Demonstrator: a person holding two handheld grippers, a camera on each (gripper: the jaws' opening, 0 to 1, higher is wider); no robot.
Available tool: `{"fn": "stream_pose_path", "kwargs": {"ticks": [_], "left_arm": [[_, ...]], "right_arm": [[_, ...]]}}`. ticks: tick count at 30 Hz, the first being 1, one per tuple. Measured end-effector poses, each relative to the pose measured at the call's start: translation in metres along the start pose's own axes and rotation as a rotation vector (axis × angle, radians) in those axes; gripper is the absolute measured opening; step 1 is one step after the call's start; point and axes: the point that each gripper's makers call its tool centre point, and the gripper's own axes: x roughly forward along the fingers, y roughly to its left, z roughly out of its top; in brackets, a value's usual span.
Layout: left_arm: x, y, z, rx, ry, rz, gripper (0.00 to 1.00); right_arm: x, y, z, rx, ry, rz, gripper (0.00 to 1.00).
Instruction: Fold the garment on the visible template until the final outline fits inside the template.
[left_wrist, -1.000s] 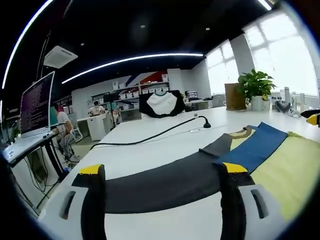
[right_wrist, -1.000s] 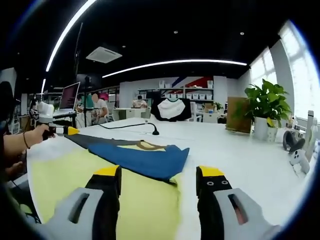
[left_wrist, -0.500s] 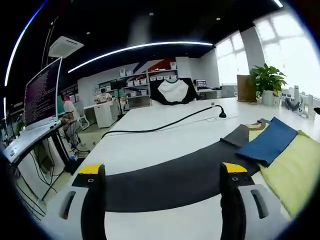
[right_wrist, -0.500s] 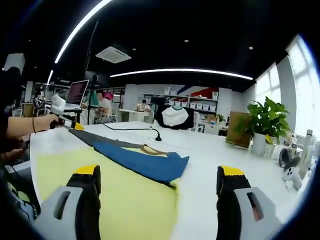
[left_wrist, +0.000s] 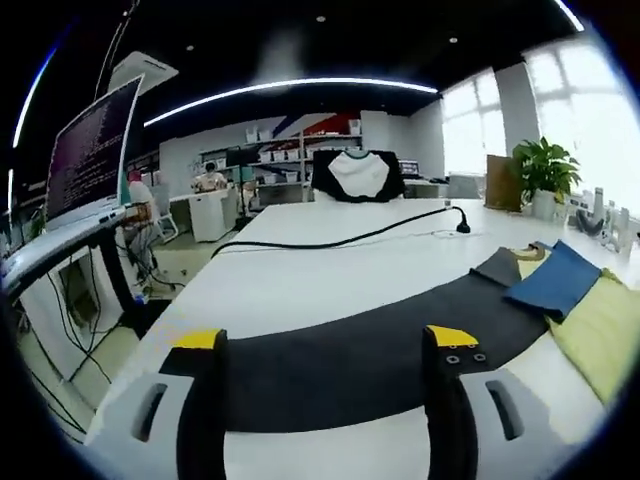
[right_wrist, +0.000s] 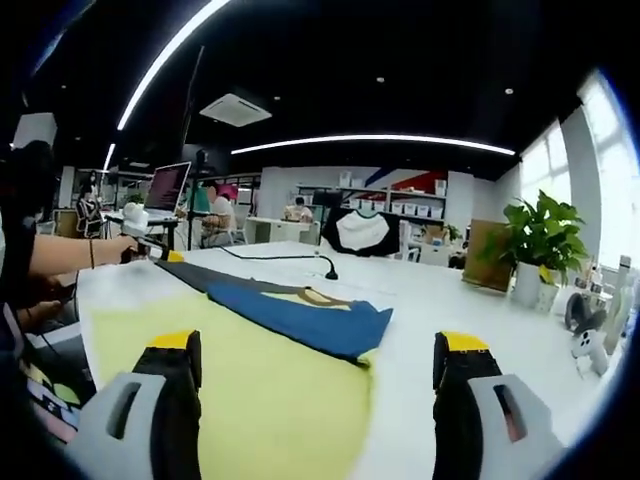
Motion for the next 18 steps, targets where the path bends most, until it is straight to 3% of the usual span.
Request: {"fn": "stream_pose_path", "kwargs": {"ticks": [1, 5, 10, 18], "left_arm": [[0.001, 0.003, 0.001, 0.037, -0.004, 0.005, 0.81], [0.002, 0.012, -0.007, 0.007, 0.03, 0.016, 0.74], [0.003, 0.028, -0.018, -0.145, 0.045, 0.038, 0.67], [0.012, 0.048, -0.027, -0.184, 0.052, 0.089, 0.6]], "right_arm": [[-0.001, 0.0, -0.001, -0.002, 0.007, 0.002, 0.99], [-0.005, 0.0, -0.006, 0.003, 0.02, -0.001, 0.99], [-0.011, -0.003, -0.007, 0.015, 0.033, -0.017, 0.99], [-0.02, -0.001, -0.006, -0.012, 0.053, -0.009, 0.99]]}}
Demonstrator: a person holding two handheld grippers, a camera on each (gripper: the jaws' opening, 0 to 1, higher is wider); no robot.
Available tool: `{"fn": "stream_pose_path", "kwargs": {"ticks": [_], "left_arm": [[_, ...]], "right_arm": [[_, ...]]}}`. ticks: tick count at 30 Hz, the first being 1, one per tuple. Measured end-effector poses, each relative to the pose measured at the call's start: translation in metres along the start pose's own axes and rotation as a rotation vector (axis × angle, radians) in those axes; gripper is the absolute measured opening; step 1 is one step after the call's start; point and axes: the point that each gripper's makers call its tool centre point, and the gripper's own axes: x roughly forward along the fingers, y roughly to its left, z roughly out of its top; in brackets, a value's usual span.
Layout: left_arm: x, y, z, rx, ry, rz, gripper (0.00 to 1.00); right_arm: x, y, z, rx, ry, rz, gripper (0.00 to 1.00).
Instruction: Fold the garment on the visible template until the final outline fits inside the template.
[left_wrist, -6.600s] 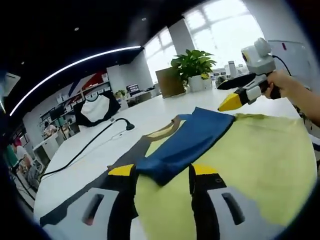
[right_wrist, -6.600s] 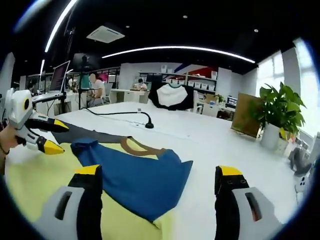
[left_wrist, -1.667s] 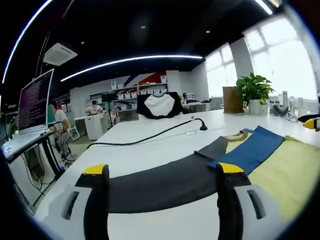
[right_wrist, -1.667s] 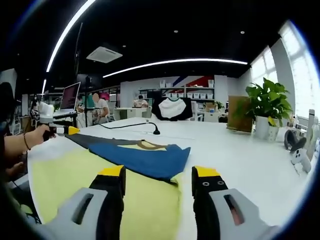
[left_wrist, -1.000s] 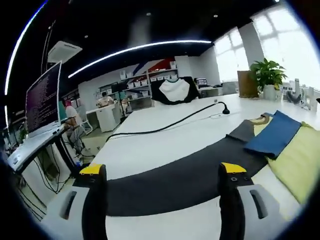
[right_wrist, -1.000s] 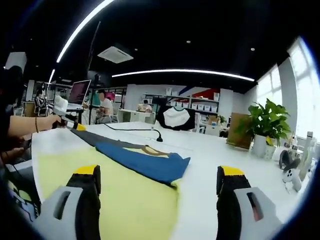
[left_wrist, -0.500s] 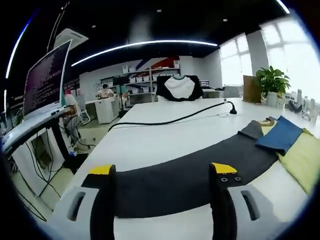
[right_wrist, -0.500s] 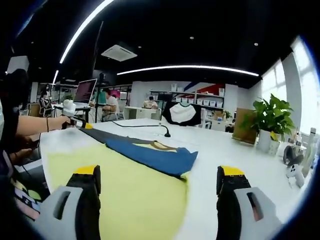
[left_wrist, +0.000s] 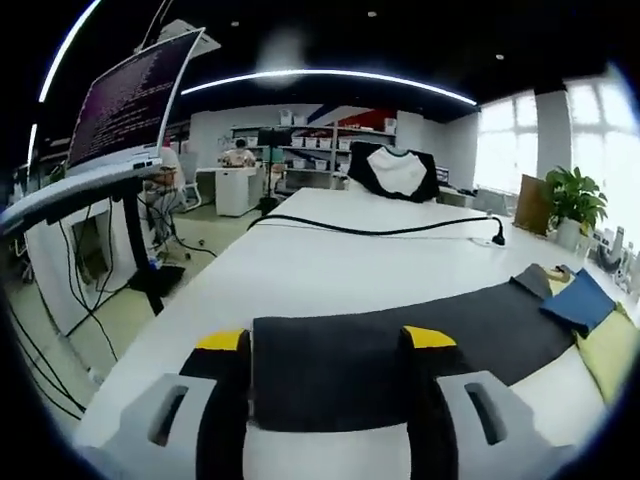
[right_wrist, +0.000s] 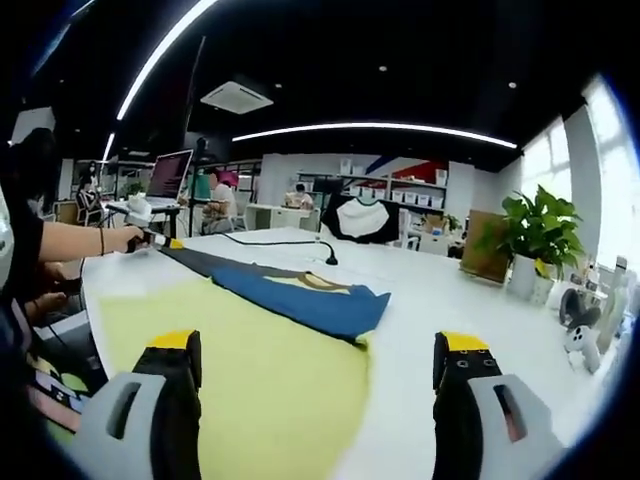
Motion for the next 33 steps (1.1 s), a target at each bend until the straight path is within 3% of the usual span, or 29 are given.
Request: {"fn": "stream_pose_path", "kwargs": {"ticks": [2, 6, 8, 9, 10, 14, 18, 20, 33], "left_arm": [[0.002, 0.001, -0.001, 0.003, 0.005, -0.004, 0.55], [0.003, 0.004, -0.003, 0.025, 0.008, 0.012, 0.5], [0.002, 0.007, -0.004, 0.074, 0.02, 0.026, 0.47], [0.001, 0.008, -0.005, 0.137, 0.028, 0.035, 0.45], [0.002, 0.005, -0.002, 0.107, 0.009, 0.021, 0.43], [0.003, 0.001, -0.003, 0.113, -0.004, 0.019, 0.17], [0.005, -0.007, -0.003, 0.143, -0.003, 0.031, 0.06], [0.005, -0.008, -0.002, 0.232, -0.004, 0.069, 0.03], [-0.001, -0.009, -0.005, 0.049, 0.035, 0.093, 0.02]], "right_arm": [[-0.002, -0.002, -0.003, 0.024, 0.024, -0.018, 0.99], [-0.007, 0.0, 0.001, -0.01, 0.032, -0.01, 0.99], [-0.01, 0.0, 0.003, -0.018, 0.035, -0.005, 0.99], [-0.011, -0.001, 0.004, -0.017, 0.036, -0.006, 0.99], [-0.012, -0.001, 0.006, -0.019, 0.033, -0.012, 0.99], [-0.016, -0.002, 0.011, -0.029, 0.028, -0.024, 0.99], [-0.02, -0.001, 0.014, -0.041, 0.028, -0.024, 0.99], [-0.021, -0.002, 0.015, -0.042, 0.027, -0.028, 0.99], [-0.029, -0.013, 0.016, -0.039, 0.021, -0.046, 0.99]]}}
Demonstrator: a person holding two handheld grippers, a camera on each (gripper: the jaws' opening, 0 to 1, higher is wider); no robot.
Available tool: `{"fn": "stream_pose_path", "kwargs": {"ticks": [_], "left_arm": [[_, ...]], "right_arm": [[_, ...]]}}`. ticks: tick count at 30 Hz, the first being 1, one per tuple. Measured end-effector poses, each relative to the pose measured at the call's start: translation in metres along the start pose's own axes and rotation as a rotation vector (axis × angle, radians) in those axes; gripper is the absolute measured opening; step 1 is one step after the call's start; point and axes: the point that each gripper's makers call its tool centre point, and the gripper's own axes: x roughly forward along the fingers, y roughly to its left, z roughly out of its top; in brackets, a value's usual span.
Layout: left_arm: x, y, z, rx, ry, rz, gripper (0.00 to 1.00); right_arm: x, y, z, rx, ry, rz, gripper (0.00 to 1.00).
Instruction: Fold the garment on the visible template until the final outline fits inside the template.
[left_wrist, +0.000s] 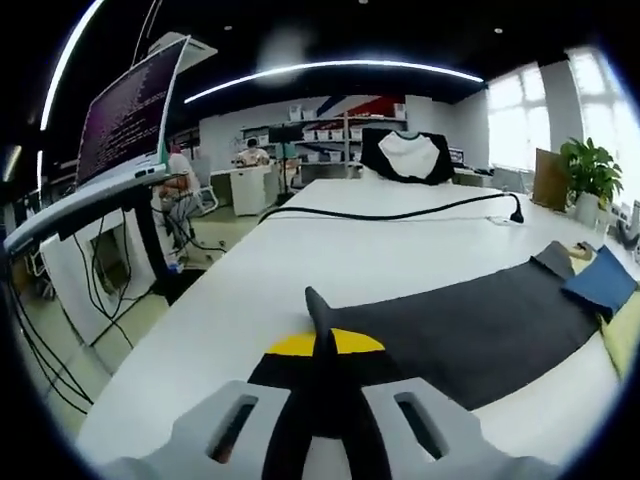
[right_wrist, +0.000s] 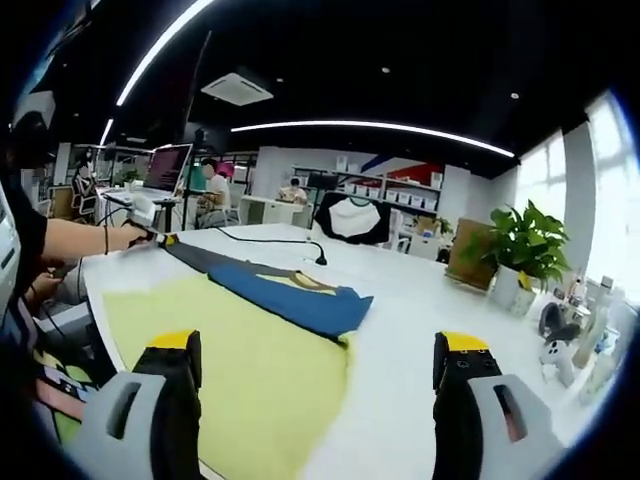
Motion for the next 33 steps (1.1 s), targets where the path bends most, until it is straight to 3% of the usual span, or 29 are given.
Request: {"fn": "stream_pose_path", "kwargs": {"ticks": [5, 12, 17, 28, 33], "left_arm": [[-0.007, -0.003, 0.013, -0.015, -0.031, 0.0, 0.02], [-0.02, -0.019, 0.044, -0.064, -0.089, -0.05, 0.02], [-0.026, -0.034, 0.069, -0.056, -0.119, -0.082, 0.02], [-0.04, -0.081, 0.125, -0.073, -0.183, -0.178, 0.03], [-0.046, -0.117, 0.15, -0.081, -0.211, -0.242, 0.03]], "right_arm": [[-0.002, -0.001, -0.002, 0.0, 0.004, -0.005, 0.99], [-0.005, -0.001, 0.001, -0.003, -0.001, -0.007, 0.99], [-0.005, 0.001, 0.001, -0.002, 0.0, -0.003, 0.99], [-0.009, -0.002, 0.003, -0.004, -0.007, -0.008, 0.99], [-0.01, -0.005, 0.004, -0.002, -0.012, -0.017, 0.99]]}}
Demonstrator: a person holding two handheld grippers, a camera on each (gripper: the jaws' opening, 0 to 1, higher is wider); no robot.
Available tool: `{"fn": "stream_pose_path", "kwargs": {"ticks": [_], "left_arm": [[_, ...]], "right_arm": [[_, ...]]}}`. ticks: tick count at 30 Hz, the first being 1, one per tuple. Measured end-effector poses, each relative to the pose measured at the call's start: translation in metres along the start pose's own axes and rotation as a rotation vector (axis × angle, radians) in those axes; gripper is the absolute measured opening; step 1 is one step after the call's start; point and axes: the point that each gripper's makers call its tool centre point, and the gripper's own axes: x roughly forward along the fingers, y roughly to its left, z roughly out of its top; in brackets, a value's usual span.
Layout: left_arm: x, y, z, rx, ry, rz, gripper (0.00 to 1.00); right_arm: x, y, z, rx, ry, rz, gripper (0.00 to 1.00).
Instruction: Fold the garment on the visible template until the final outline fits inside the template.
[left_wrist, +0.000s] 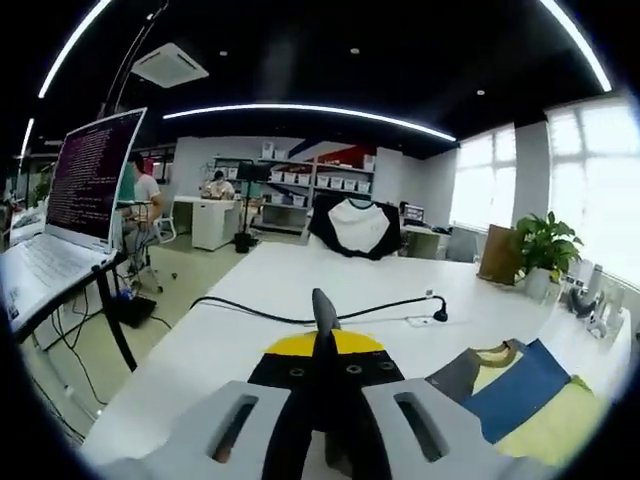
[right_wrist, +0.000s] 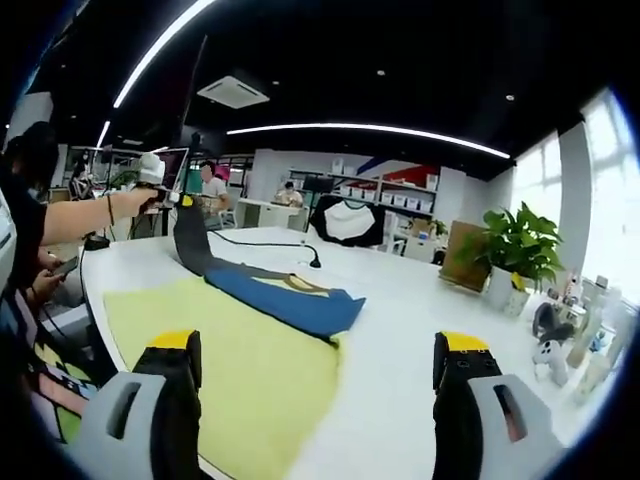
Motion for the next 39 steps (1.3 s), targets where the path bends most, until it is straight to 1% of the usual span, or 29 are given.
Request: {"fn": "stream_pose_path", "kwargs": {"ticks": [8, 11, 12, 14, 21, 25, 28, 33, 34, 39], "left_arm": [[0.014, -0.056, 0.028, 0.014, -0.02, -0.082, 0.03], [0.016, -0.075, 0.035, 0.014, -0.024, -0.117, 0.03], [0.018, -0.084, 0.039, 0.02, -0.03, -0.128, 0.03], [0.02, -0.101, 0.044, 0.038, -0.034, -0.151, 0.03], [0.027, -0.146, 0.057, 0.079, -0.04, -0.21, 0.03], [0.031, -0.166, 0.059, 0.09, -0.035, -0.233, 0.03], [0.033, -0.186, 0.058, 0.09, -0.025, -0.268, 0.03], [0.036, -0.213, 0.06, 0.107, -0.027, -0.302, 0.03], [0.038, -0.221, 0.06, 0.12, -0.025, -0.312, 0.03], [0.043, -0.248, 0.055, 0.143, -0.014, -0.341, 0.03]], "right_arm": [[0.0, -0.002, -0.002, 0.004, 0.008, -0.004, 0.99], [-0.001, -0.002, -0.002, 0.002, 0.011, -0.006, 0.99], [-0.001, -0.002, -0.002, 0.002, 0.011, -0.007, 0.99], [-0.001, -0.002, -0.001, 0.002, 0.009, -0.008, 0.99], [-0.001, 0.0, 0.0, 0.001, 0.012, -0.006, 0.99], [-0.002, -0.001, 0.001, 0.0, 0.011, -0.009, 0.99], [-0.003, -0.003, 0.001, 0.009, 0.008, -0.016, 0.99], [-0.004, -0.007, -0.002, 0.016, 0.009, -0.024, 0.99], [-0.004, -0.007, -0.002, 0.016, 0.012, -0.021, 0.99], [-0.004, -0.008, -0.002, 0.017, 0.009, -0.022, 0.99]]}}
